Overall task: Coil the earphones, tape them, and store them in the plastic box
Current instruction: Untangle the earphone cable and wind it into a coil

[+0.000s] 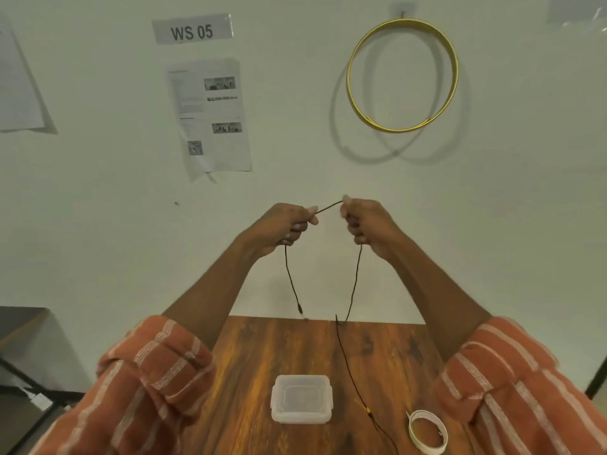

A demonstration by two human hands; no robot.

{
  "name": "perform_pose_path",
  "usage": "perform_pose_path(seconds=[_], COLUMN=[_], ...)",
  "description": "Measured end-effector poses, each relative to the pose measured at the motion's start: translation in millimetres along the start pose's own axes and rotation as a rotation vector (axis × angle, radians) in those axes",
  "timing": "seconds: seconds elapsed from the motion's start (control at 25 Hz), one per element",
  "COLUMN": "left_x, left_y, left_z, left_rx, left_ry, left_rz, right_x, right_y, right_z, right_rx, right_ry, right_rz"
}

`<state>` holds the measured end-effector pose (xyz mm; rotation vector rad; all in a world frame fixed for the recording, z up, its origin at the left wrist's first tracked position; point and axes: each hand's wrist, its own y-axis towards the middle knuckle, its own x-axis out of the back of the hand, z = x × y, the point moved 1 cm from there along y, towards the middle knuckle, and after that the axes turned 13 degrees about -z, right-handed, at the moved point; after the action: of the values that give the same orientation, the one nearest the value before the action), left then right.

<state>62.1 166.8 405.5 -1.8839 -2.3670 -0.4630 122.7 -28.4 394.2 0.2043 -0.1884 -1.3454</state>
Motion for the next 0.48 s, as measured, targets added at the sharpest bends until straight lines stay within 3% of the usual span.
perform_pose_path(seconds=[0.08, 0.16, 0.4, 0.48], left_x=[11, 19, 17, 14], left_y=[-11, -23, -47, -55], left_z=[25, 53, 94, 89], left_rx=[0.023, 0.060, 0.152, 0.209], left_ry=[-0.034, -0.112, -0.295, -0.420], left_rz=[0.053, 0.105, 0.241, 0.275], right_x=[32, 64, 94, 95], right_y=[18, 33, 48, 44], right_z=[-1, -8, -38, -52], right_rx=[-0.106, -0.155, -0.210, -0.211], right_ry=[0.238, 0.308, 0.321, 0.132], right_rz=[-0.190, -0.363, -0.607, -0.635])
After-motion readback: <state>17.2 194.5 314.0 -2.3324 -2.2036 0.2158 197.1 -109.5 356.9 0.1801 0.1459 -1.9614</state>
